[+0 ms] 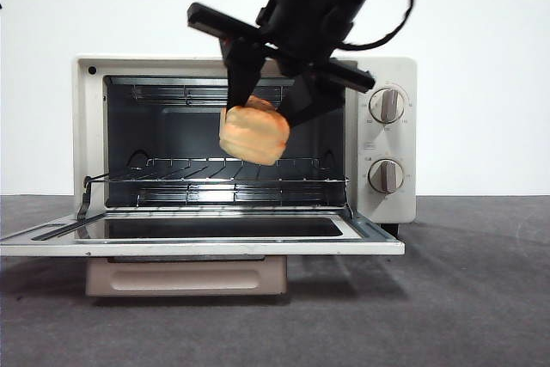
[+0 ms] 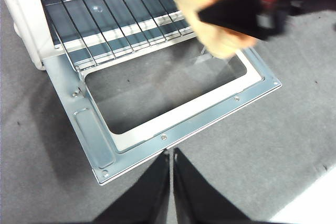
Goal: The left arm flap open the oven, the right arm pick bread and place it into oven, the left arm flap close the oven
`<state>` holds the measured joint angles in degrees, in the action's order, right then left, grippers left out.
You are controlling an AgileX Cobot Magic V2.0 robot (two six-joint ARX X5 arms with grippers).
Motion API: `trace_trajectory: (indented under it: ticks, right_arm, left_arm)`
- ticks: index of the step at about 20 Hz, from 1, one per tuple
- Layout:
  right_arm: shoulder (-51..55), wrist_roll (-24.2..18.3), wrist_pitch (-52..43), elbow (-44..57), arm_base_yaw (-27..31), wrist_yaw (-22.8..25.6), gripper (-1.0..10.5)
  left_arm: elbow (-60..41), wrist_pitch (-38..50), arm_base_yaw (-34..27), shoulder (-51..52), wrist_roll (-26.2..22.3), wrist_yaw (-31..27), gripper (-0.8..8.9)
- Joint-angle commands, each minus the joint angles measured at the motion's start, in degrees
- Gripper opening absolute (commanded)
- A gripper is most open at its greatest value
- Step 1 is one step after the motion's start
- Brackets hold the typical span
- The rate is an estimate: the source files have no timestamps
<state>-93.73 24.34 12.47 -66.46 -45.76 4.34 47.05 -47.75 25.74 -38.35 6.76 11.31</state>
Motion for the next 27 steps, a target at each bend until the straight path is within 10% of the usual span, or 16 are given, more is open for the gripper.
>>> trace_trajectory:
  ticks: [1,10,27]
  right_arm:
    - [-2.49,1.25,-3.21,-1.62,-0.5,3.06,2.0]
    - [-6.49,3.69,-9.11,-1.62,0.66,11.06,2.0]
    - [-7.41,3.69,-8.55,-1.62,1.38,10.05,4.4]
  left_arm:
    - [0.13,-0.35,0.2,-0.13,-0.26,-0.04,0.16]
    - [0.13,-2.19,0.2,-0.07,-0.9,-0.04,0.16]
    - [0.13,-2.4,0.2,-0.09,-1.22,-0.04,0.16]
